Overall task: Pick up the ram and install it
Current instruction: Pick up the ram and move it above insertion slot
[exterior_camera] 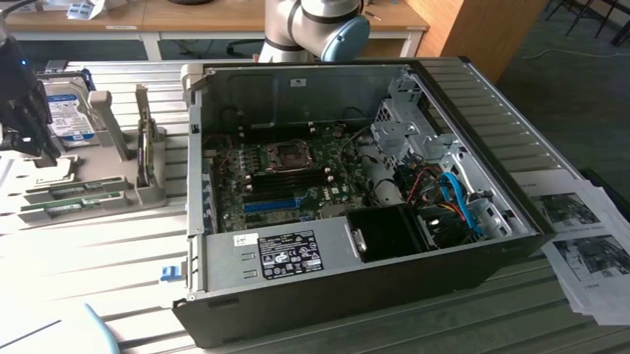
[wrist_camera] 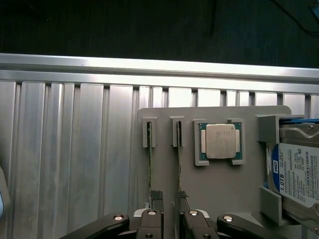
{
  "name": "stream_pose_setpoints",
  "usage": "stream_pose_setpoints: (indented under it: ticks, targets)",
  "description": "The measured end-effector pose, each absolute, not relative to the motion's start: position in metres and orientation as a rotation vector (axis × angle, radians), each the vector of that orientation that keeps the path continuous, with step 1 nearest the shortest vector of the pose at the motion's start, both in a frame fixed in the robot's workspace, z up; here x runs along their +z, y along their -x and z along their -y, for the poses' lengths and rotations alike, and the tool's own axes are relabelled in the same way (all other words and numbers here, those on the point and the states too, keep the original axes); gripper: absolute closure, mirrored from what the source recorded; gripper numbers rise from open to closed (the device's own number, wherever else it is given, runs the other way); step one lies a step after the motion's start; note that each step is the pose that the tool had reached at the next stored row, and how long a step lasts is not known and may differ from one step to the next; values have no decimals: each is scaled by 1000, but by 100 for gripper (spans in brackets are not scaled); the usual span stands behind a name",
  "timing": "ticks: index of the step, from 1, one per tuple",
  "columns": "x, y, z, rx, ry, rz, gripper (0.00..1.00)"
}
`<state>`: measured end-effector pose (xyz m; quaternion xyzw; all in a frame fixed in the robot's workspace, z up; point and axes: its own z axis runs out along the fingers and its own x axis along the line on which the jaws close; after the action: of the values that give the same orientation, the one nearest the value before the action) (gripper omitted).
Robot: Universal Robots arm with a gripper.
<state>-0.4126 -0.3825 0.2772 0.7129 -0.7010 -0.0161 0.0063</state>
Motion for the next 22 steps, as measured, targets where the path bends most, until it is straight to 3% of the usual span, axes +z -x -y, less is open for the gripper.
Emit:
stream_pose_setpoints:
  ticks: [22]
  targets:
    - [260, 413, 387, -50, -2231, 2194, 77]
